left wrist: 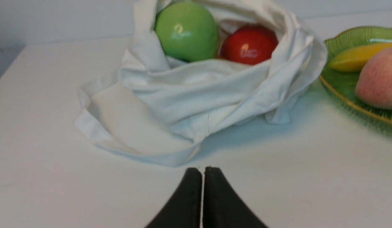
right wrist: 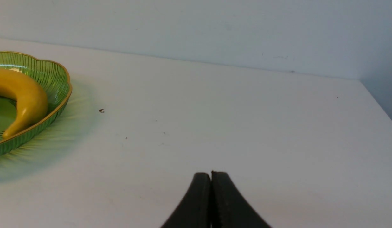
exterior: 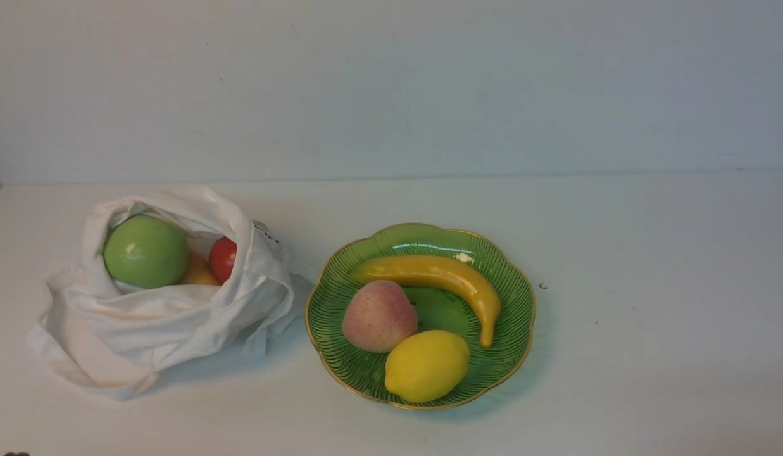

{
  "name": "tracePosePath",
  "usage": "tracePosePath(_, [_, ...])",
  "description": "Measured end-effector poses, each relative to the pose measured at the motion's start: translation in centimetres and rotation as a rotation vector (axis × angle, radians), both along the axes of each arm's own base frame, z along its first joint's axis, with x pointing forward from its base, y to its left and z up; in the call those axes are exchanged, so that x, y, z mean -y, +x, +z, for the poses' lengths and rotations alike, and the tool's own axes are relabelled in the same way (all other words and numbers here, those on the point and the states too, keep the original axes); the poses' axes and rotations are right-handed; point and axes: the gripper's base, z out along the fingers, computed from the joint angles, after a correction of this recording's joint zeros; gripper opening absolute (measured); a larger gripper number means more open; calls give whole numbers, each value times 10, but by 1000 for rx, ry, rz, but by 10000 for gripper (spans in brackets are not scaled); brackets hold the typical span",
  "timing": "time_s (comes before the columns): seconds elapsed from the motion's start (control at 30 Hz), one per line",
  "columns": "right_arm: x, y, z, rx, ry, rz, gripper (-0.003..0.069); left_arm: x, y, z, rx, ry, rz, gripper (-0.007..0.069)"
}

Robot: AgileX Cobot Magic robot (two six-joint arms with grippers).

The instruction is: Take the fruit out of the cloth bag on the white table and place them on a plate.

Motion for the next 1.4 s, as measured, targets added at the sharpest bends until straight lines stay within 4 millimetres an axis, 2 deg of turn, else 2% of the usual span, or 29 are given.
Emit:
tracePosePath(0.13, [0,0,0,-1,0,0,-13,0,2,-16,-27,5,4,-8])
tracePosePath(0.3, [0,0,0,-1,0,0,-13,1,5,-14,41,0,-3,-8])
tracePosePath(1.4, [0,0,0,-1,0,0,-13,1,5,-14,41,-4,-2,-8])
